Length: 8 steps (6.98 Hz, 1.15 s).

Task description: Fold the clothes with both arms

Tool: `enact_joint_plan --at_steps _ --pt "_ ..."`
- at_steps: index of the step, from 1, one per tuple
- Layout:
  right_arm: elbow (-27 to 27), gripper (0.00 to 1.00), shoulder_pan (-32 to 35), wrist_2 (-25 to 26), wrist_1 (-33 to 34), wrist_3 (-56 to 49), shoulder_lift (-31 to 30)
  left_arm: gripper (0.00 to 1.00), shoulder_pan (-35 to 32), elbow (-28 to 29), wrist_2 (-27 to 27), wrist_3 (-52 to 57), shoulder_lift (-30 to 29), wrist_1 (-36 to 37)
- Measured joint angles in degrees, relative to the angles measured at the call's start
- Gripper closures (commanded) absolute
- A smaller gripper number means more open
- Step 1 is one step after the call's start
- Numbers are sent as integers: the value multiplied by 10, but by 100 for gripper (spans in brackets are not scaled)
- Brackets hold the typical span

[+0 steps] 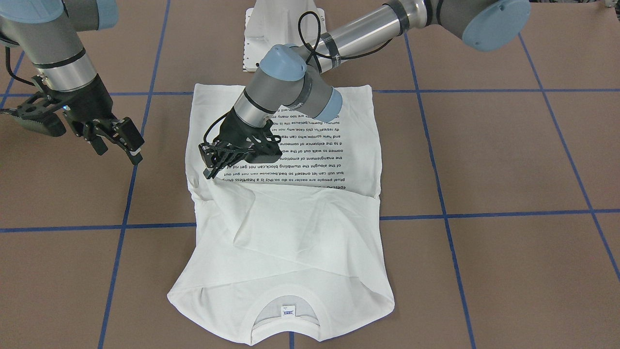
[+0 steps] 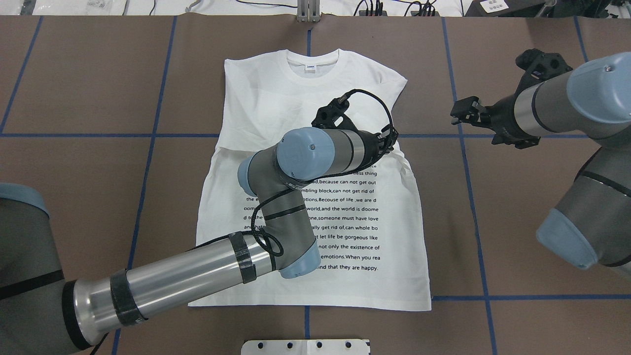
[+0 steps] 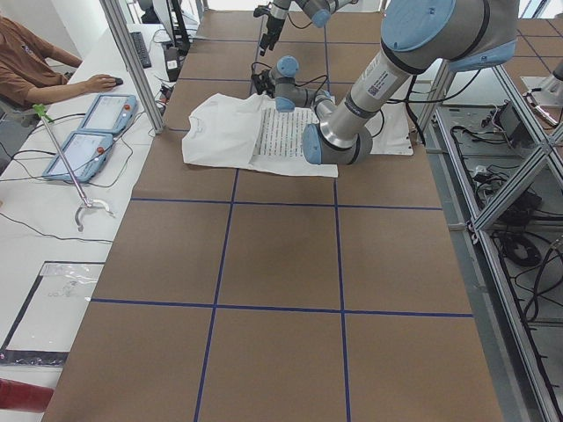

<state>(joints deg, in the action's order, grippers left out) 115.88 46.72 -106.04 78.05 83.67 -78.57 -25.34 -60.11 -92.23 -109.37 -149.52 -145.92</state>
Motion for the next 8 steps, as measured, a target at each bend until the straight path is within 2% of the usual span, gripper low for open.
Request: enact_joint_plan --at_steps 1,2,3,4,5,6,7,8 --pt "-2 0 -2 1 0 3 3 4 0 1 2 15 1 0" --pt "-3 0 -8 2 0 4 5 11 0 -1 5 26 4 -1" --pt "-3 0 -22 4 0 6 10 11 0 -16 6 32 25 -24" --pt "-2 0 -46 14 -1 11 21 1 -2 -48 6 33 69 -75" --pt "1 0 -87 45 -1 38 34 1 -5 -83 6 32 107 -110" --pt "11 0 -138 92 2 85 45 1 -10 -110 4 31 129 -110" --pt "33 0 -187 129 17 128 50 1 -20 -144 -7 33 155 -90" --pt "61 1 -227 146 48 163 49 1 -40 -187 -43 36 194 -73"
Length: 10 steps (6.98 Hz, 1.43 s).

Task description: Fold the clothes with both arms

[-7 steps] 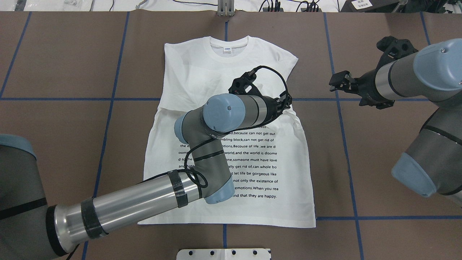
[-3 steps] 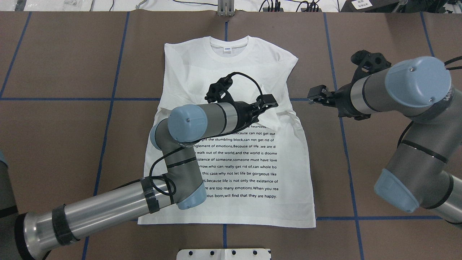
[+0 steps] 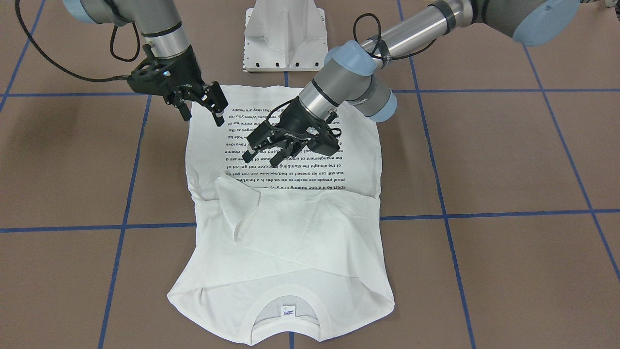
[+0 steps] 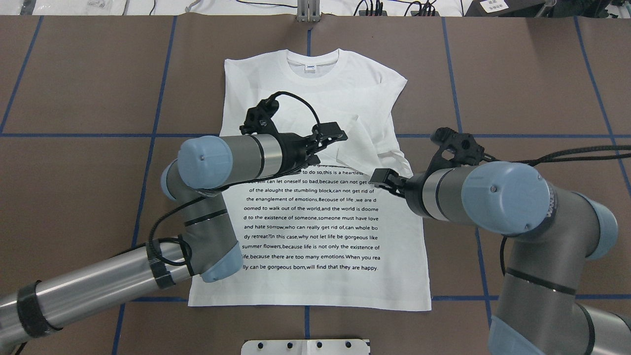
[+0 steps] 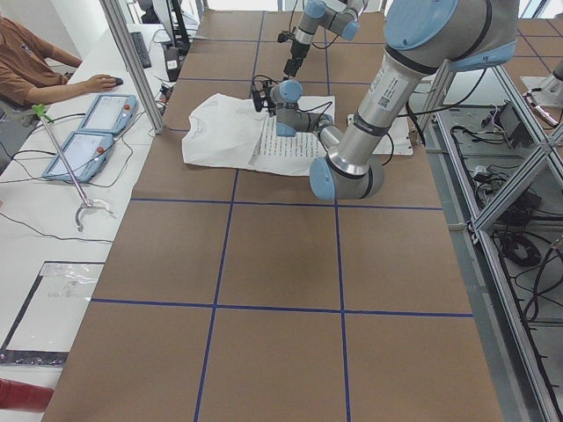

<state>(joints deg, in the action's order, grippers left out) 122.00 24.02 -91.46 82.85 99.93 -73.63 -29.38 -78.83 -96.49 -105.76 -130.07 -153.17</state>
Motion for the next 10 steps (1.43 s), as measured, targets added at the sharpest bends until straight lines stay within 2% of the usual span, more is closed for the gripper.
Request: enact_joint_plan --at_steps 2,5,7,10 --pt "37 2 -74 23 45 76 -7 2 -38 -66 -54 5 55 48" --pt "56 14 -186 93 59 157 -82 1 -45 -144 -64 45 111 129" --pt "66 15 -211 105 62 215 -130 1 -45 -153 -64 49 117 140" --pt "38 15 -231 107 62 243 -130 1 -45 -154 -64 49 118 141"
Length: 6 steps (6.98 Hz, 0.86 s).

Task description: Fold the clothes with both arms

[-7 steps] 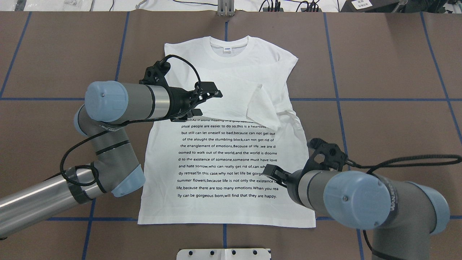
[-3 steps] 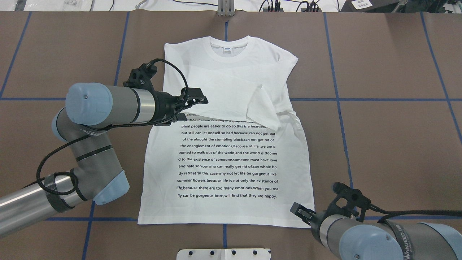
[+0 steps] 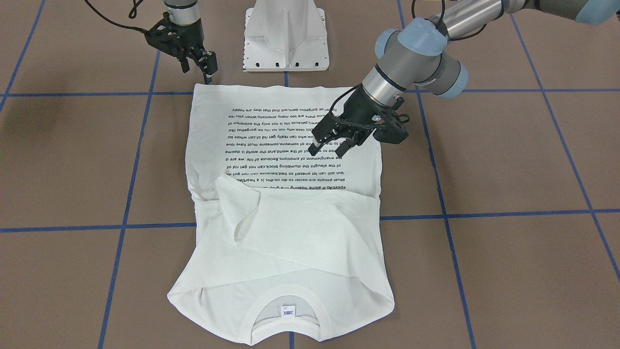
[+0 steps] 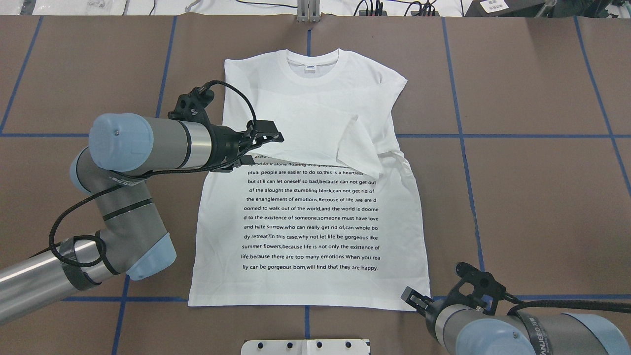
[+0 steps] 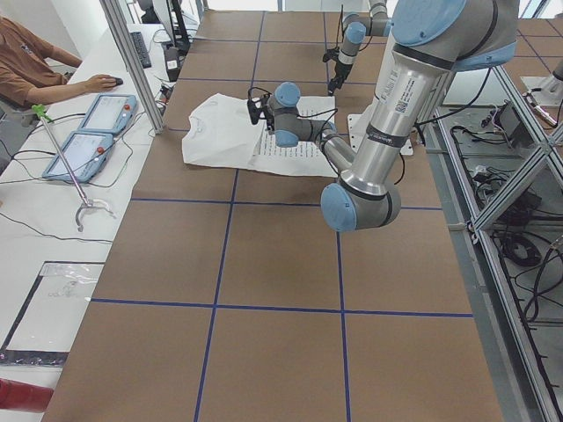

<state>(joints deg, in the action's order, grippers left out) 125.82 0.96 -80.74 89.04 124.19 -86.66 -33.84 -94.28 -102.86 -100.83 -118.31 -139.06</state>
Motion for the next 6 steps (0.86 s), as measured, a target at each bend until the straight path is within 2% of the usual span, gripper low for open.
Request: enact_joint_plan --at_steps 6 --pt "-36 20 -11 3 1 5 15 1 1 2 2 -2 1 -1"
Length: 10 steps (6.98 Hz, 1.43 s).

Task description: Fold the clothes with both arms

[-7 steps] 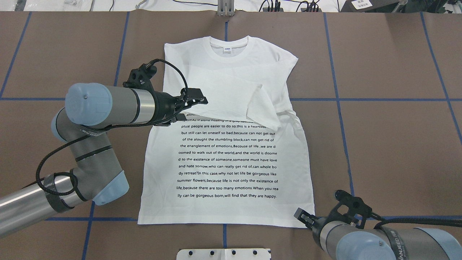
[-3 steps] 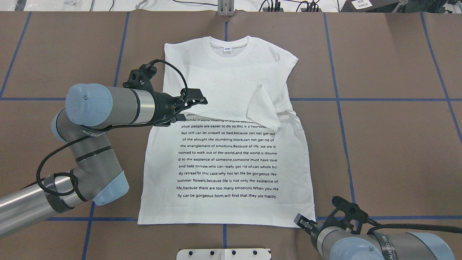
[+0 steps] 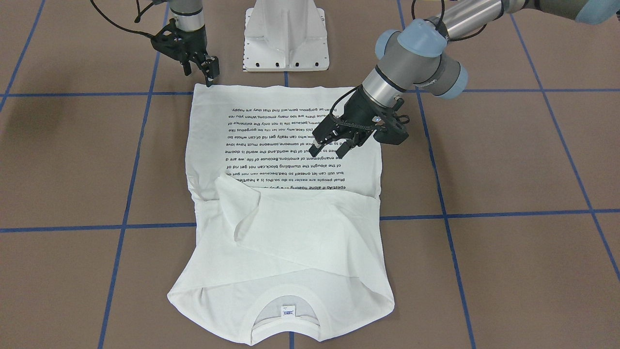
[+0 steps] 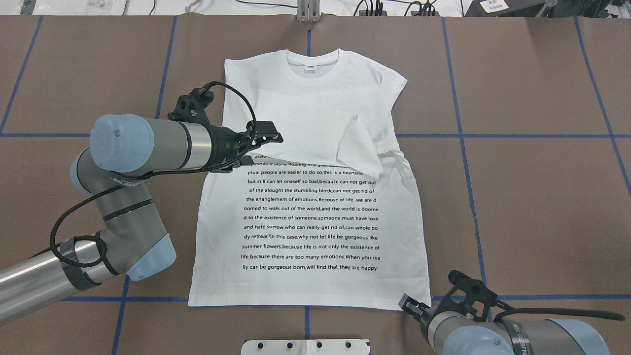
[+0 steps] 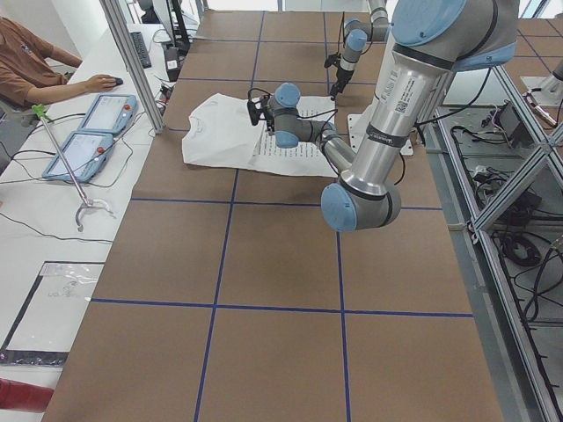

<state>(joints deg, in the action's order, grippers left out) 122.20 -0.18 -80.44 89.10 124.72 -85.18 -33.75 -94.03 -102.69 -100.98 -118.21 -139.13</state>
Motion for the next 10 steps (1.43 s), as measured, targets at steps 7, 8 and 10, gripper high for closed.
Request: enact_joint_plan --at_steps 7,8,10 --pt "-8 77 11 2 1 4 3 1 1 -1 2 1 3 -1" --pt "-9 100 11 2 1 6 3 1 2 -1 3 1 3 -1" --pt "-6 100 12 1 1 19 4 1 2 -2 3 0 3 -1"
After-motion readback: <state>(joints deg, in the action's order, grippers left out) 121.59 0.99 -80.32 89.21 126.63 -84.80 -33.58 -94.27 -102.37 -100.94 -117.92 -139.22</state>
